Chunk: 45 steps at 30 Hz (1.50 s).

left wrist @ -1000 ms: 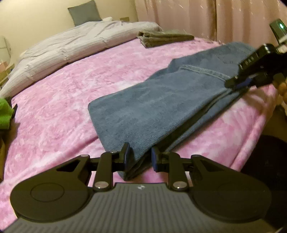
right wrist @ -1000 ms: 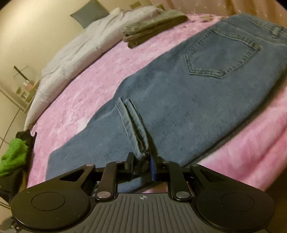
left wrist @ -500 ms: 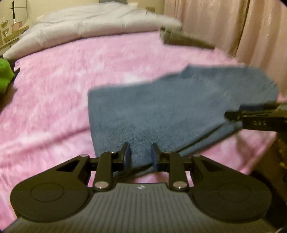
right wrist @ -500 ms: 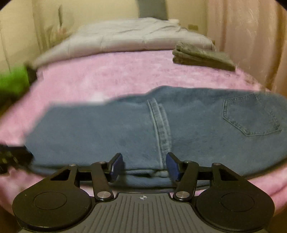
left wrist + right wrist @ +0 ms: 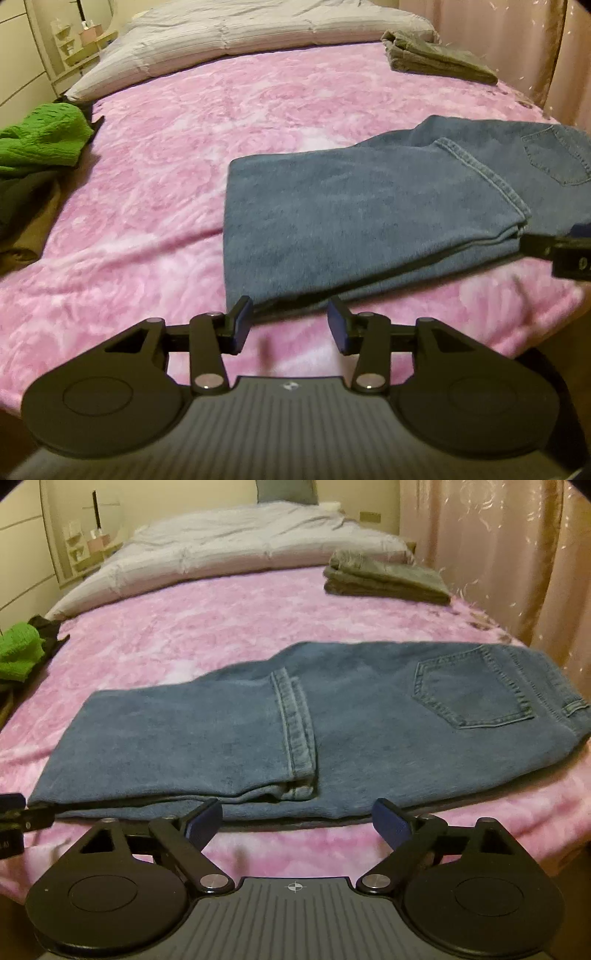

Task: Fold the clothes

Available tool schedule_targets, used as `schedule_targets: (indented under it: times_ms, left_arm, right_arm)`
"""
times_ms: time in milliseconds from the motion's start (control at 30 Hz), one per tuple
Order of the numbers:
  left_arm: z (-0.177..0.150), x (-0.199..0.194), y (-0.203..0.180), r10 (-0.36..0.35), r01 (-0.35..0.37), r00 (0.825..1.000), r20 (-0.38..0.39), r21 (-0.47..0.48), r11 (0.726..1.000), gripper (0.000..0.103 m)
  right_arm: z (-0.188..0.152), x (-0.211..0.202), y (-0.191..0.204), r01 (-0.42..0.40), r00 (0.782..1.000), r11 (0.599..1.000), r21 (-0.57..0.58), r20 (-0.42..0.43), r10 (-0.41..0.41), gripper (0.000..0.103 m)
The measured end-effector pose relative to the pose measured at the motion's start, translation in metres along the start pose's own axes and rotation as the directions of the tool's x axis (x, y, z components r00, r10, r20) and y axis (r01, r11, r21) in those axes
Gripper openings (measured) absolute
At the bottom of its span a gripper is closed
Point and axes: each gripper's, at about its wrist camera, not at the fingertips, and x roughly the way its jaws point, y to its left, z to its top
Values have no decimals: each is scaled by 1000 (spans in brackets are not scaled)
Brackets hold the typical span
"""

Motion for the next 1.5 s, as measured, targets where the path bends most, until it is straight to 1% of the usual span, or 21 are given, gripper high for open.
schedule_targets:
  times_ms: [200,333,400,567,833,967,1100,1200,1267,1333,1400,1500]
  left_arm:
    - [-9,-19,-3,27,-27,1000,6,-2,1000,46]
    - [-12,-29,-3,28,-28,999,21,-2,1000,47]
    - [-14,-34,-3,28,-28,999,31,-2,1000,50]
    - [-17,-44,-6,26,-26,998,50,-1,1000,50]
    - [-21,-51,-7,28,-28,998,59,-5,1000,50]
    - [-22,-50,-3,19,-18,998,61,-22,1000,53]
    - [-28,-44,14,-28,32,999,45,-84,996,53]
    - [-32,-39,27,-51,56,998,39,-133,989,53]
    - [-34,-35,36,-61,66,997,37,-158,985,53]
    - [-36,-32,45,-70,75,997,36,-183,980,53]
    - [-37,-29,53,-79,85,996,35,-208,974,51]
    - [-40,-24,66,-93,98,995,33,-245,964,49]
  right_arm:
    - [-5,-15,0,15,1000,1000,3,17,-15,91]
    - [-9,-25,0,17,1000,1000,5,21,-18,91]
    - [-11,-29,0,18,1000,1000,10,21,-18,91]
    - [-14,-39,-1,19,999,1000,18,31,-20,91]
    - [-18,-49,-1,17,999,1000,14,44,-18,91]
    - [-19,-50,0,18,998,1000,4,52,-19,91]
    - [-20,-49,2,28,997,999,-37,72,-26,91]
    - [-21,-45,12,46,995,991,-125,96,-34,91]
    - [-23,-40,25,58,992,975,-215,122,-32,91]
    - [-28,-35,41,60,988,942,-331,152,-10,91]
    - [-37,-28,63,68,982,886,-458,186,21,91]
    - [-49,-14,92,88,973,780,-619,222,67,90]
